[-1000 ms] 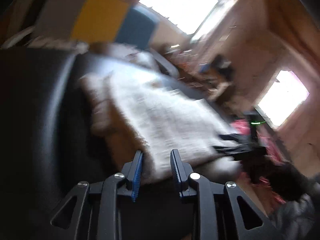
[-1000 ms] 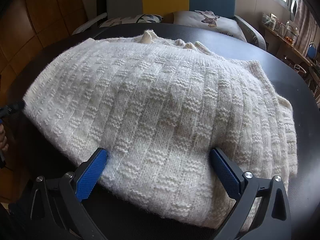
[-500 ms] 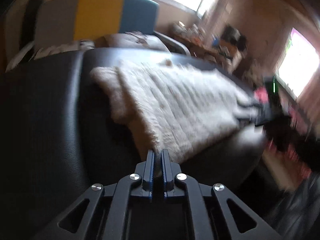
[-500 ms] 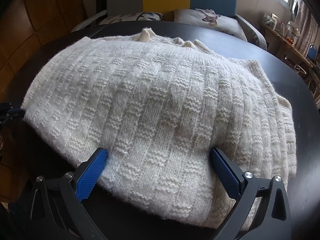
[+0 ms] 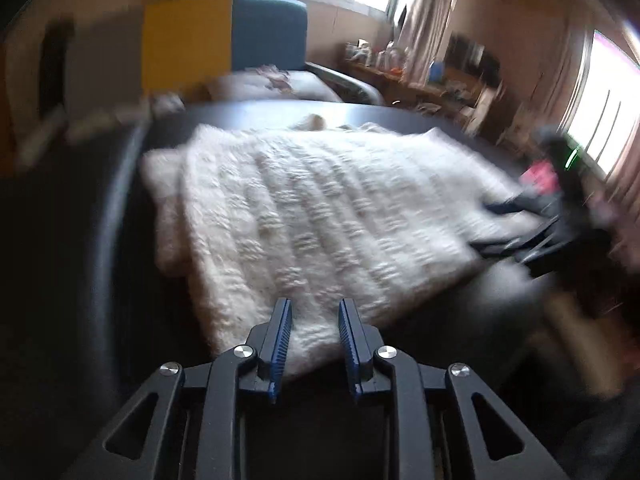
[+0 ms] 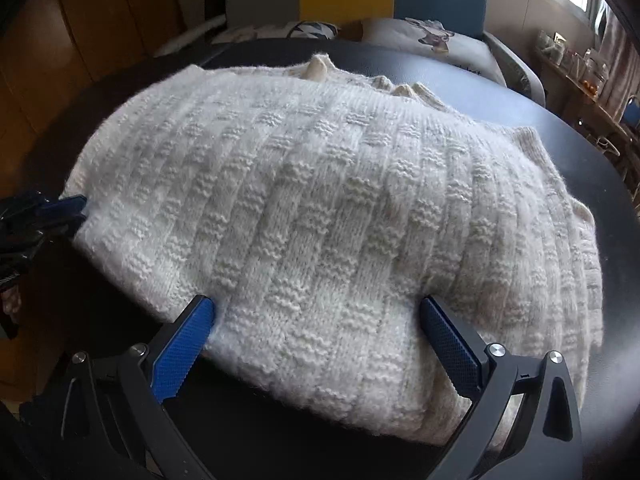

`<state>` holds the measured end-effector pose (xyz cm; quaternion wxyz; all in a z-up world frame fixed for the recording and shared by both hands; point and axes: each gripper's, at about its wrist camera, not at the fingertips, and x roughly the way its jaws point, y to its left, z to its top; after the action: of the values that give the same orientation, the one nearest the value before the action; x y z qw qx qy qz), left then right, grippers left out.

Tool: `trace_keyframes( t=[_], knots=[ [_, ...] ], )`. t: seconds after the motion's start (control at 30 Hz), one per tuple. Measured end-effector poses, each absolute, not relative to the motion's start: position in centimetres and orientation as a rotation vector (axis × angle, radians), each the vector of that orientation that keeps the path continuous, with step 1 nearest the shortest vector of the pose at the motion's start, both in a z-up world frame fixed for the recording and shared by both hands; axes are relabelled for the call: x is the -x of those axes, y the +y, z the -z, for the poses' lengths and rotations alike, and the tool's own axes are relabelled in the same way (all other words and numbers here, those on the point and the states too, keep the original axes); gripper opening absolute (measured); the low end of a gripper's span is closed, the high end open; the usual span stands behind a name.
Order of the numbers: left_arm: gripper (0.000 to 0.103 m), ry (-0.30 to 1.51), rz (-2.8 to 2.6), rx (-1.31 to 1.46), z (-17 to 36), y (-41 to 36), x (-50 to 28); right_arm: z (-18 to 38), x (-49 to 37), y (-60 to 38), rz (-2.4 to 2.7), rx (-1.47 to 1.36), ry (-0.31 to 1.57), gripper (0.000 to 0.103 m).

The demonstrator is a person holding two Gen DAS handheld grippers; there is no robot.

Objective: Fold clothes
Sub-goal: 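Close the left tool on the sweater edge and lift it up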

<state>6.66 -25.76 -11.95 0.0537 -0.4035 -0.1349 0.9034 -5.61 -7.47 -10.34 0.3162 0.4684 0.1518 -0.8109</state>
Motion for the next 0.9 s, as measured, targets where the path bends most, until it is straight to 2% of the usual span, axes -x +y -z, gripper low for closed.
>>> trace_keyframes(
  t=[0.07,0.17,0.23,0.3,0.37,0.4,0.43,0.5,0.6,0.73,0.83,0.9],
  knots=[
    [0.025,-0.639,-2.724,1.153,11.6,-28.0,-6.9,10.2,5.7,-7.4,2.130,-1.232,0.397,0.103],
    [0.032,-0.974,-2.661,1.031,11.0,-31.4,-7.4,10.2,5.9,-7.2,2.129,-1.239,0.384,0.103],
    [0.040,-1.046,-2.688,1.038,10.9,-33.7,-6.7,10.3,5.8,-7.2,2.133,-1.227,0.394,0.103],
    [0.042,-1.073,-2.706,1.053,10.9,-35.1,-6.0,10.3,5.8,-7.0,2.135,-1.220,0.392,0.103],
    [0.045,-1.175,-2.597,1.065,11.7,-36.4,-4.9,10.2,5.7,-7.1,2.134,-1.218,0.393,0.103],
    [0.050,-1.206,-2.564,1.087,12.0,-36.5,-4.4,10.2,5.8,-7.2,2.134,-1.217,0.396,0.103],
    [0.057,-1.218,-2.545,1.121,12.3,-36.7,-4.0,10.3,5.8,-7.4,2.134,-1.218,0.398,0.103],
    [0.063,-1.231,-2.508,1.182,12.9,-36.9,-3.1,10.3,6.0,-7.7,2.130,-1.229,0.403,0.103],
    [0.063,-1.239,-2.450,1.255,13.5,-36.9,-1.8,9.0,6.4,-7.9,2.119,-1.231,0.368,0.103],
    [0.064,-1.100,-2.472,1.309,13.2,-35.5,-0.8,5.3,8.9,-8.2,2.112,-1.153,0.265,0.103],
    [0.064,-0.993,-2.485,1.347,12.9,-34.5,0.0,5.1,11.2,-9.6,2.180,-1.180,0.359,0.103],
    [0.062,-0.921,-2.492,1.371,12.7,-33.8,0.6,6.9,12.7,-10.2,2.215,-1.272,0.443,0.103]
  ],
)
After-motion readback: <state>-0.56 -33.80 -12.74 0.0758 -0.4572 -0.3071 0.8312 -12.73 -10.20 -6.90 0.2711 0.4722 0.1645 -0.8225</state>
